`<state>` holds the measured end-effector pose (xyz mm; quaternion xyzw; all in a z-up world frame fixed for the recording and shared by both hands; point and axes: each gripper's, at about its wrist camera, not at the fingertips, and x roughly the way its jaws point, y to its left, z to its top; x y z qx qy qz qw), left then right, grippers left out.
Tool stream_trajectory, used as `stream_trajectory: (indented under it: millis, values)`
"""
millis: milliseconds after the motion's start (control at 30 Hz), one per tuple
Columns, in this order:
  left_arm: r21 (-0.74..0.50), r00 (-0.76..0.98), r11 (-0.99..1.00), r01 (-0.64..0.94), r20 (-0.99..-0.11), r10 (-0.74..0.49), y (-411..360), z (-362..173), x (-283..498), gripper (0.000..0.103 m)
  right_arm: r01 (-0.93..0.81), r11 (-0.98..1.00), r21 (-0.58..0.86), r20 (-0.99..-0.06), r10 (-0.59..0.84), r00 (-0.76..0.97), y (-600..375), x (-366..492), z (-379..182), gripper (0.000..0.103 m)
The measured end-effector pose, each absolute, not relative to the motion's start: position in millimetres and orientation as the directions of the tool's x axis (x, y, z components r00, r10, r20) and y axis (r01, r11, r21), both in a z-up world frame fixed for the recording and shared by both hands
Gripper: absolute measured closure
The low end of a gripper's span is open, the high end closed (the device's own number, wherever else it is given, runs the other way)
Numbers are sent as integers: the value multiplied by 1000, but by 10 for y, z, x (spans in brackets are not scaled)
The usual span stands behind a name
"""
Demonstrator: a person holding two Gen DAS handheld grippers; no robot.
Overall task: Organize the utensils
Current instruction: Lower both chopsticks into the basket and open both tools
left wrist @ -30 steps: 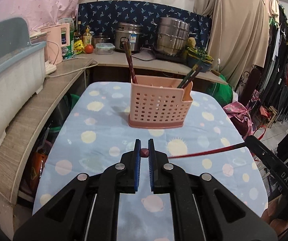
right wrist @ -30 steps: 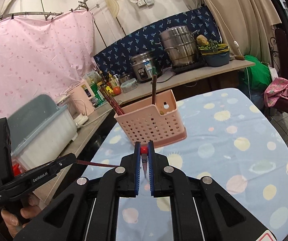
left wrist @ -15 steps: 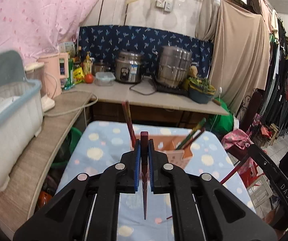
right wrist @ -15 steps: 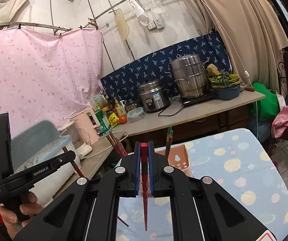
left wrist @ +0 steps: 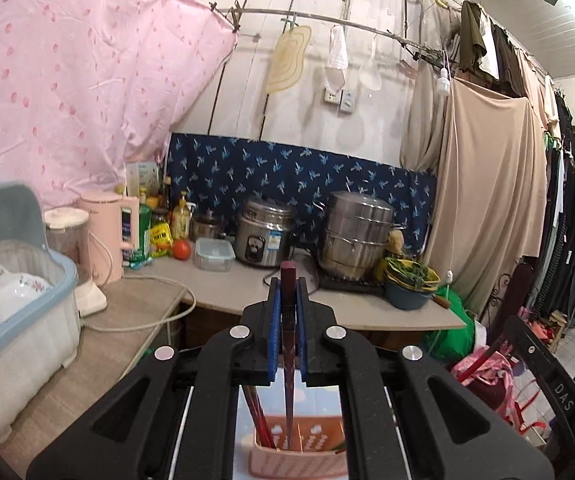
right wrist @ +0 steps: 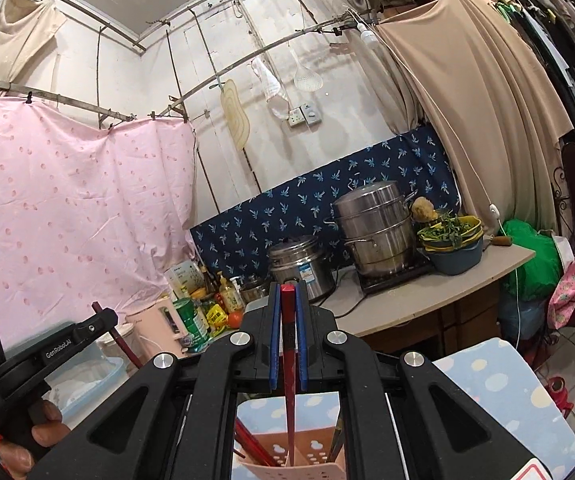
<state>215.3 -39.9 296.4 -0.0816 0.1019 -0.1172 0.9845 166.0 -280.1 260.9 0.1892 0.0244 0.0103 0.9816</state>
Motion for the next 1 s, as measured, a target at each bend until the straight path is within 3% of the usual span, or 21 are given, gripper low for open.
stream_trajectory:
  millis: [633,700,833,1000]
  values:
    - [-194,884,955,224,-373,-283,-609,2191,2683,96,-2,933,359,-262,103,960,-2571,2173,1775,95]
    - [-196,875,955,223,-392,-284,-613,2150,2694,92,-6,933,359,-259,106,960,-2549,2141,1767,91]
    - [-196,868,956,217,-409,-281,-611,2097,2657,74,-14,935,354,-263,113,958,-2525,2064,1768,90]
    - [-190,865,958,216,-418,-278,-610,2079,2561,68,-21,935,355,-271,124,954,-2502,1956,1751,90]
